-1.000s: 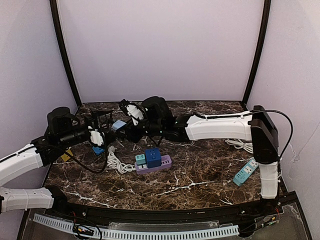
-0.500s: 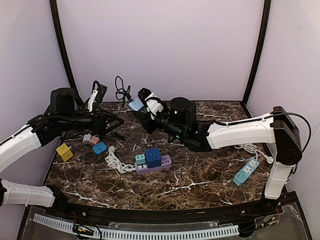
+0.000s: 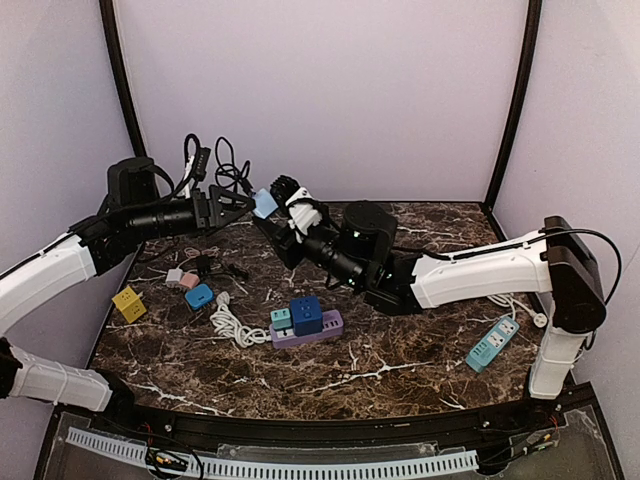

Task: Insert the plug
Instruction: Adjust the plug, then insert the plug into the socket.

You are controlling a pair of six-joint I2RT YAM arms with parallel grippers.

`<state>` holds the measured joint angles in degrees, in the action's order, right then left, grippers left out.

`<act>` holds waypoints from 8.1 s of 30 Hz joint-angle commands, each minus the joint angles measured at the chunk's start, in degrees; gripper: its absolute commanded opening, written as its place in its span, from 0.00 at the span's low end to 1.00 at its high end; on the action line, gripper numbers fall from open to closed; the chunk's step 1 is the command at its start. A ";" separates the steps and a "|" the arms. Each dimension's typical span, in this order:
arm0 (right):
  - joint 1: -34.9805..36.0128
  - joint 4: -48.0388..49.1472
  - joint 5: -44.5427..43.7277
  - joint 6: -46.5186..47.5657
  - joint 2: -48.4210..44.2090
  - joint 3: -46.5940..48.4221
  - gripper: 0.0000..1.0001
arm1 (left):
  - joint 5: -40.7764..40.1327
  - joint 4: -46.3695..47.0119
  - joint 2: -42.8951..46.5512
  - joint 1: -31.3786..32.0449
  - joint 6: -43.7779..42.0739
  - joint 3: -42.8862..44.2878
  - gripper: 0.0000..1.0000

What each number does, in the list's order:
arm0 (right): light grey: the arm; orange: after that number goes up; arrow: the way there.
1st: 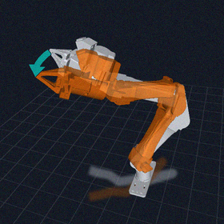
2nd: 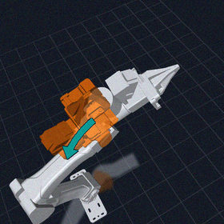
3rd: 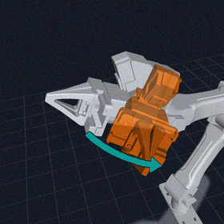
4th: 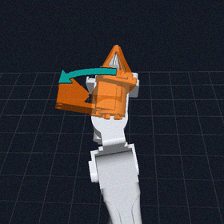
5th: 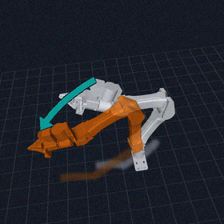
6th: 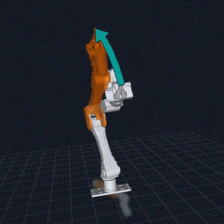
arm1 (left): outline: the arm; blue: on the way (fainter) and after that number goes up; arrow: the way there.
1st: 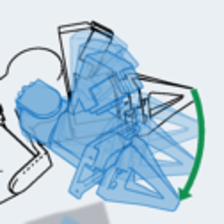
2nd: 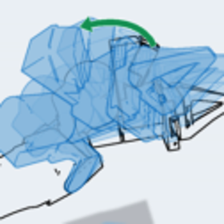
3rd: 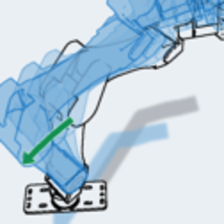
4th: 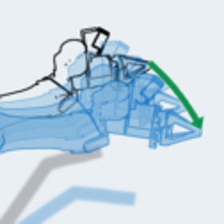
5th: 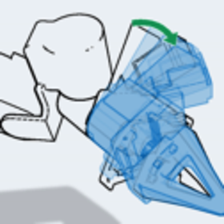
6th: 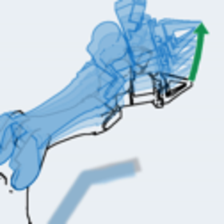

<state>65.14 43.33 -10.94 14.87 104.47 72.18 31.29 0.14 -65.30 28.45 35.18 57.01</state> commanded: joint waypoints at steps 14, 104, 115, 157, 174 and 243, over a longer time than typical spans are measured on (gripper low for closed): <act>0.83 1.84 1.95 -1.04 3.48 4.45 0.00 | 2.70 4.25 -0.76 0.33 1.64 -0.18 0.47; -27.19 -21.02 42.39 -17.55 -19.61 -23.76 0.99 | -2.24 0.23 -24.75 11.81 -49.94 -15.24 0.01; -23.08 -30.89 62.58 1.55 -4.67 -10.86 0.71 | -6.55 4.98 -22.35 13.29 -59.04 -15.57 0.01; -20.45 -25.58 63.71 8.74 8.10 -5.71 0.00 | -3.82 16.27 -14.55 12.68 -53.25 -21.10 0.52; -20.77 -19.88 63.50 8.10 8.20 -5.12 0.00 | -3.91 27.01 -17.98 12.58 -50.59 -20.88 0.35; -18.28 -18.92 54.23 5.68 9.88 -15.10 0.00 | -7.21 11.26 -22.90 16.30 -61.79 -13.83 0.01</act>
<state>45.39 29.39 49.50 21.04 110.78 59.13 24.88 12.88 -84.23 43.05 -22.61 43.33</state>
